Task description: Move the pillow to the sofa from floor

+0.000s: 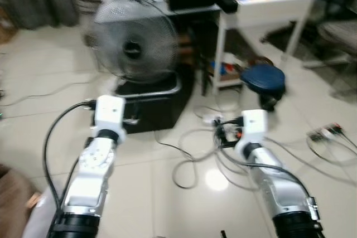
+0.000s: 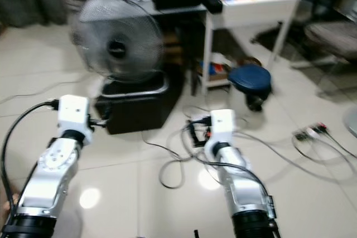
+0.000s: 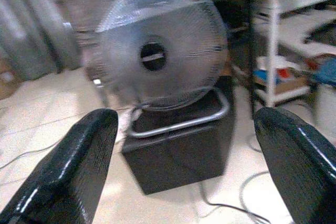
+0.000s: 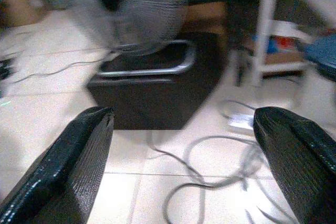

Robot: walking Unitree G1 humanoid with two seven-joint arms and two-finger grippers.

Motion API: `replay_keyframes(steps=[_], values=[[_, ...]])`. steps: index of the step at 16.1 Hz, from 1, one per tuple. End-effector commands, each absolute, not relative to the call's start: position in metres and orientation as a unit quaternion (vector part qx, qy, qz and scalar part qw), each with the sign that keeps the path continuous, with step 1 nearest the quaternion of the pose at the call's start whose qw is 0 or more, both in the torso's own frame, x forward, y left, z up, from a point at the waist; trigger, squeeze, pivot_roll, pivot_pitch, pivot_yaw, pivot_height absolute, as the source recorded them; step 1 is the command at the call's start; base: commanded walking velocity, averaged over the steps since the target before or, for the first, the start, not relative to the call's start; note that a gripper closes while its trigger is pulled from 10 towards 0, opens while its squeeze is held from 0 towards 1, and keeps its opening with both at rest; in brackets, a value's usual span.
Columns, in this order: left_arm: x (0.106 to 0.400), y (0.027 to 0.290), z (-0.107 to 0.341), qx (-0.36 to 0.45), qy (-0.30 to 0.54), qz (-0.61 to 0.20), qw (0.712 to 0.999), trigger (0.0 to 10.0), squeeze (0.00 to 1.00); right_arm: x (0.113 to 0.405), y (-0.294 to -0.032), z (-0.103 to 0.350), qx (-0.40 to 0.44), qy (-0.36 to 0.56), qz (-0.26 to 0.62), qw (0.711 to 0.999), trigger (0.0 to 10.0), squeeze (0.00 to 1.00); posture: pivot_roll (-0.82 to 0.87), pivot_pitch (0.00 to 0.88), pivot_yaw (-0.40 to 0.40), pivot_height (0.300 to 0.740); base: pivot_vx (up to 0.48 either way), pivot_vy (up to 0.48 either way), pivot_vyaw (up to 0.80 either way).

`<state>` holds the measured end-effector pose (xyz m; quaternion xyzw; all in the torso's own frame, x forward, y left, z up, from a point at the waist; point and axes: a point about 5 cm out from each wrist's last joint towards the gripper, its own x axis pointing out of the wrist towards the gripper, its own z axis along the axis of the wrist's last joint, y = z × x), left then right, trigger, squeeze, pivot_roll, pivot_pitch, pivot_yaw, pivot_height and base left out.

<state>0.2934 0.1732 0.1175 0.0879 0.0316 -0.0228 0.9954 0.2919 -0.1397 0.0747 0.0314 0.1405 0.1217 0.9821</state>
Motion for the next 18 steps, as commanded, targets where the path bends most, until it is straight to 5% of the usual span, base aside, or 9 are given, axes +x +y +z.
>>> replay_keyframes(steps=[1, 3, 6, 7, 18], values=[[0.293, 0.168, 0.11, 0.094, 0.048, -0.038, 0.994, 10.0, 0.0, 0.294, -0.146, 0.075, 0.02, 0.152, 0.115, 0.982, 10.0, 0.86, -0.02, 0.0, 0.064, 0.74, 0.0, 0.0, 0.8], [0.29, 0.164, 0.101, 0.108, 0.067, -0.045, 0.991, 10.0, 0.0, 0.297, -0.158, 0.07, 0.011, 0.184, 0.076, 0.98, 10.0, 0.78, -0.02, 0.0, 0.039, 0.74, 0.0, 0.0, 0.66], [0.289, 0.162, 0.101, 0.101, 0.065, -0.045, 0.992, 10.0, 0.0, 0.295, -0.16, 0.068, -0.034, 0.2, 0.103, 0.974, 10.0, 0.26, -0.01, 0.0, 0.013, 0.74, 0.0, 0.0, 0.0], [0.289, 0.162, 0.103, 0.098, 0.059, -0.047, 0.992, 10.0, 0.0, 0.295, -0.158, 0.069, -0.026, 0.196, 0.109, 0.974, 10.0, 0.0, -0.01, 0.0, 0.013, 0.74, 0.0, 0.0, 0.0], [0.286, 0.156, 0.107, 0.105, 0.048, -0.075, 0.99, 10.0, 0.0, 0.281, -0.156, 0.062, -0.008, 0.201, 0.09, 0.975, 10.0, 0.0, 0.0, 0.0, 0.02, 0.74, -0.067, 0.0, 0.0]])
